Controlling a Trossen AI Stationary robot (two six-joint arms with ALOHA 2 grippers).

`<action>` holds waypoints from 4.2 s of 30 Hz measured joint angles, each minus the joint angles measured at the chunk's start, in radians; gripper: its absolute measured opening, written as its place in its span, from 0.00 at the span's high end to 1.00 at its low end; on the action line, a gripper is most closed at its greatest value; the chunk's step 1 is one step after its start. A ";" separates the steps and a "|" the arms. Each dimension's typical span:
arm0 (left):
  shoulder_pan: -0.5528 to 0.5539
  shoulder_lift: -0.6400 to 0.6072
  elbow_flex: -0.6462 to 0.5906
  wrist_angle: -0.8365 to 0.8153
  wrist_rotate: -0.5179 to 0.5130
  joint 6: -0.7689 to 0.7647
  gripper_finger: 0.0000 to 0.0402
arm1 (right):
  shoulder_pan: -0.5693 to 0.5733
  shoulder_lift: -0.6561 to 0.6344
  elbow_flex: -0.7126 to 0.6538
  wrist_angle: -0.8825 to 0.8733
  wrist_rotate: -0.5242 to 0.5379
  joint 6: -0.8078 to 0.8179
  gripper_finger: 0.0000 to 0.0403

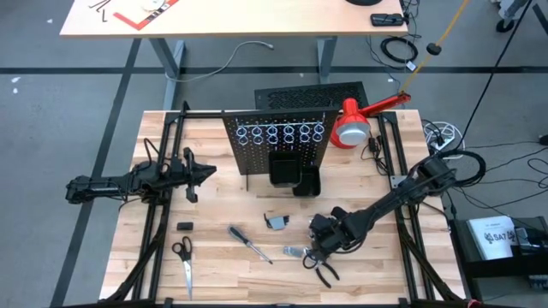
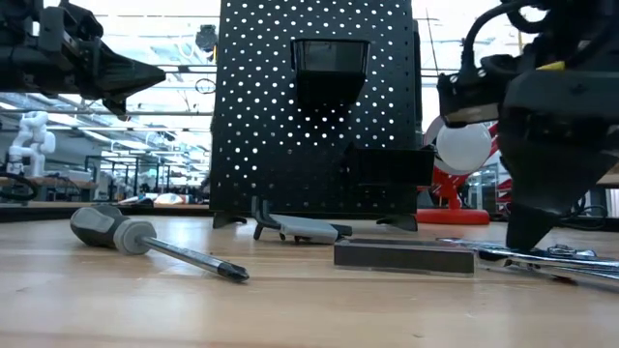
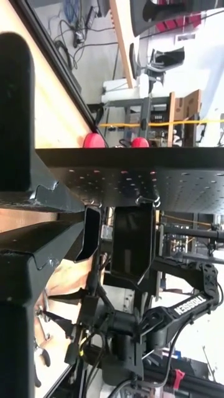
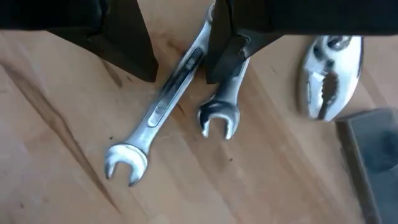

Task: Hang tools onto peg board
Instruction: Hang the wrench on the pegboard, then put the allen wrench into the black bin on the pegboard

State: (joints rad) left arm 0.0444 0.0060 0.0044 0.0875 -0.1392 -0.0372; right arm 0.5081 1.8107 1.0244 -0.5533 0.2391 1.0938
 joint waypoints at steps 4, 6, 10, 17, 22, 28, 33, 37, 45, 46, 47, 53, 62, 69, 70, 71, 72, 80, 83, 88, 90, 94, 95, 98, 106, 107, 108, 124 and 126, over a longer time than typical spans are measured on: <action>0.000 0.000 0.000 0.000 -0.001 0.000 0.90 | -0.021 0.003 0.000 -0.014 0.004 0.003 0.65; 0.000 0.000 0.000 0.000 -0.003 0.000 0.90 | -0.032 0.003 0.000 -0.025 0.004 -0.003 0.67; 0.000 0.000 0.000 0.000 -0.018 -0.001 0.90 | -0.046 0.005 0.000 -0.047 -0.002 -0.008 0.76; 0.000 0.000 0.000 0.001 -0.032 -0.001 0.90 | -0.051 0.005 0.000 -0.055 -0.013 -0.016 0.96; 0.000 0.000 0.000 0.002 -0.033 -0.002 0.90 | -0.052 0.006 -0.002 -0.060 -0.014 -0.016 1.00; 0.000 0.000 0.000 0.012 -0.033 -0.002 0.90 | -0.042 -0.003 -0.002 -0.039 -0.022 -0.015 1.00; 0.000 0.000 0.000 0.011 -0.032 -0.003 0.90 | -0.026 -0.030 -0.006 -0.029 -0.033 0.000 1.00; 0.000 0.000 0.000 0.011 -0.032 -0.005 0.90 | -0.010 -0.049 -0.007 -0.029 -0.043 0.002 1.00; 0.000 0.000 0.000 0.008 -0.032 -0.005 0.90 | 0.004 -0.083 -0.006 -0.026 -0.033 -0.009 1.00; 0.000 0.000 0.000 0.008 -0.032 -0.005 0.90 | 0.004 -0.086 -0.006 -0.024 -0.031 -0.017 1.00; 0.000 0.000 0.000 0.008 -0.032 -0.005 0.90 | 0.004 -0.089 -0.006 -0.017 -0.031 -0.030 1.00; 0.000 0.000 0.000 0.009 -0.032 -0.005 0.90 | 0.022 -0.094 -0.005 0.056 -0.048 -0.093 0.94; 0.000 0.000 0.000 0.008 -0.031 -0.002 0.90 | 0.075 -0.094 -0.004 -0.016 -0.144 -0.148 0.62; 0.000 0.000 0.000 0.009 -0.030 -0.003 0.90 | 0.083 -0.085 -0.004 -0.052 -0.138 -0.141 0.58; 0.000 0.000 0.000 0.008 -0.028 -0.003 0.90 | 0.083 -0.083 -0.003 -0.054 -0.137 -0.141 0.59; 0.000 0.000 0.000 0.009 -0.023 -0.003 0.90 | 0.083 -0.083 -0.003 -0.062 -0.137 -0.141 0.59; 0.000 0.000 0.000 0.012 -0.017 -0.001 0.90 | 0.083 -0.083 -0.003 -0.071 -0.136 -0.141 0.60; -0.001 0.000 0.070 0.076 0.138 0.025 0.90 | 0.083 -0.083 -0.003 -0.073 -0.106 -0.140 0.61; -0.009 0.018 0.093 0.057 0.200 0.024 0.90 | 0.083 -0.083 -0.003 -0.059 -0.106 -0.160 0.61; -0.052 0.107 0.112 0.060 0.214 0.042 0.90 | 0.079 -0.083 -0.003 0.032 -0.099 -0.261 0.61; -0.067 0.158 0.111 0.060 0.197 0.066 0.90 | 0.072 -0.083 -0.003 0.080 -0.077 -0.309 0.61; -0.074 0.250 0.112 0.079 0.144 0.079 0.90 | 0.042 -0.083 -0.003 0.197 -0.007 -0.449 0.61; -0.074 0.270 0.112 0.092 0.142 0.079 0.90 | 0.032 -0.083 -0.003 0.235 0.011 -0.497 0.61; -0.074 0.321 0.112 0.117 0.141 0.079 0.90 | -0.007 -0.083 -0.003 0.355 0.070 -0.662 0.61; -0.074 0.401 0.113 0.173 0.140 0.077 0.90 | -0.145 -0.084 -0.002 0.504 0.044 -0.897 0.55; -0.074 0.405 0.113 0.178 0.139 0.077 0.90 | -0.157 -0.081 -0.002 0.512 0.032 -0.903 0.53; -0.074 0.406 0.113 0.182 0.139 0.077 0.90 | -0.167 -0.076 -0.002 0.527 0.016 -0.912 0.50; -0.074 0.406 0.114 0.188 0.136 0.072 0.90 | -0.210 0.123 0.099 0.610 -0.034 -1.032 0.29; -0.073 0.406 0.114 0.189 0.135 0.071 0.90 | -0.222 0.155 0.136 0.568 -0.032 -1.030 0.29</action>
State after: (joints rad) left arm -0.0284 0.4122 0.1184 0.2767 -0.0042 0.0336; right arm 0.2863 1.9660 1.1601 0.0146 0.2070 0.0635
